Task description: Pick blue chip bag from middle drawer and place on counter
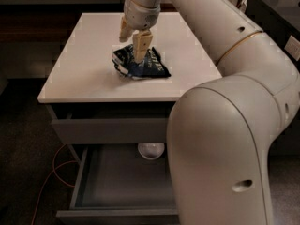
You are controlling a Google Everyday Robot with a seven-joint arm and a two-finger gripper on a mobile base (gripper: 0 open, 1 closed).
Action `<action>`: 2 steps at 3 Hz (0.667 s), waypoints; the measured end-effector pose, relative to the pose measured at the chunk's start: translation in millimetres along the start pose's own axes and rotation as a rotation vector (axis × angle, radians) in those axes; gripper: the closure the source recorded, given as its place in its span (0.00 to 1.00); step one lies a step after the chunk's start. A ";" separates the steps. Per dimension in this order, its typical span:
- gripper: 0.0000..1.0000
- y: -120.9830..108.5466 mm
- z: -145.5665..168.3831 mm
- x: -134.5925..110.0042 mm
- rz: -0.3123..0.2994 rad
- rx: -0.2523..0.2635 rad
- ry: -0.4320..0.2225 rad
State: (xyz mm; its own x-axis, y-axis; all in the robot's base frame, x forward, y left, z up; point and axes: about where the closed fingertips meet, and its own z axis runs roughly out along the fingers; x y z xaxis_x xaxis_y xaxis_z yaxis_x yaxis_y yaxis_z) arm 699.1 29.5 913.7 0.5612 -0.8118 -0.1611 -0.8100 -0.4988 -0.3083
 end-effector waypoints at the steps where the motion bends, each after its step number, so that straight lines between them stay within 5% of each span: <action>1: 0.00 -6.8 4.9 -0.6 -0.001 0.019 -0.002; 2: 0.00 -9.0 6.8 -0.9 -0.002 0.025 -0.003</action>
Offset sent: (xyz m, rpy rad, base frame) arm 0.0040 0.0036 -0.0015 0.0083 -0.0102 -0.0010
